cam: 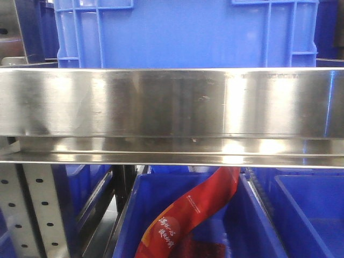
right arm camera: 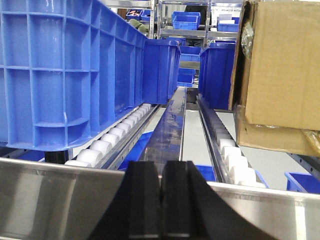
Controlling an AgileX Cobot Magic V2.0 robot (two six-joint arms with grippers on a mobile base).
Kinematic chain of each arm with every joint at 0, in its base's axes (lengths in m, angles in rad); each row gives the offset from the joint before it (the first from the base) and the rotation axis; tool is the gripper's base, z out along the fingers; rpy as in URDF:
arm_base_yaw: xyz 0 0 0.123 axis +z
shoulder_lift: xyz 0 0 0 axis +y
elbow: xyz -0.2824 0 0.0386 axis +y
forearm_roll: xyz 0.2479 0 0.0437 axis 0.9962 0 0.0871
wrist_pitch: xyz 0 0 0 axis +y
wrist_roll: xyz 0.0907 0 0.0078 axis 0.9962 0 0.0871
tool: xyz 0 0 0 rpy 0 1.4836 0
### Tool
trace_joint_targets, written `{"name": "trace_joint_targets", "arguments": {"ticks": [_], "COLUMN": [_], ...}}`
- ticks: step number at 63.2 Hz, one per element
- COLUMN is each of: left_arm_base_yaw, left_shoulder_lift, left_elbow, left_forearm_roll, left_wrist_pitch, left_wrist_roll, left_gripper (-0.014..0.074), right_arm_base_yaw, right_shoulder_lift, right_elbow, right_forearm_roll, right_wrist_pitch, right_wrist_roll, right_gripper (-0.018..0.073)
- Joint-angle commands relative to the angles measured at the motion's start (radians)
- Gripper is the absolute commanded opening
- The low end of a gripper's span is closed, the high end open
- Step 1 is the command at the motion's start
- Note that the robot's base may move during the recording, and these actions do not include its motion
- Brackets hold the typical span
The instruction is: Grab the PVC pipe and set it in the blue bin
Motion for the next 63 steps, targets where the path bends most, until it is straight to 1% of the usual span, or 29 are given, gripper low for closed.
{"name": "trace_joint_targets", "arguments": {"ticks": [1, 5, 63], "left_arm_base_yaw": [-0.038, -0.049, -0.042], "left_shoulder_lift": [-0.007, -0.007, -0.007], "left_elbow": [-0.001, -0.001, -0.001], "left_forearm_roll": [0.006, 0.006, 0.006], "left_wrist_pitch": [-0.024, -0.024, -0.024], "left_wrist_roll": [-0.001, -0.001, -0.001], "left_gripper": [-0.0111, -0.0111, -0.0111], "right_arm_base_yaw": [-0.004, -0.004, -0.004], "right_shoulder_lift": [-0.003, -0.003, -0.003], "right_elbow": [0.002, 0.002, 0.002], "right_forearm_roll": [-0.007, -0.007, -0.007], "right_wrist_pitch": [-0.017, -0.017, -0.017], "right_wrist_roll": [-0.001, -0.001, -0.001], "right_gripper": [-0.0169, -0.0169, -0.0169]}}
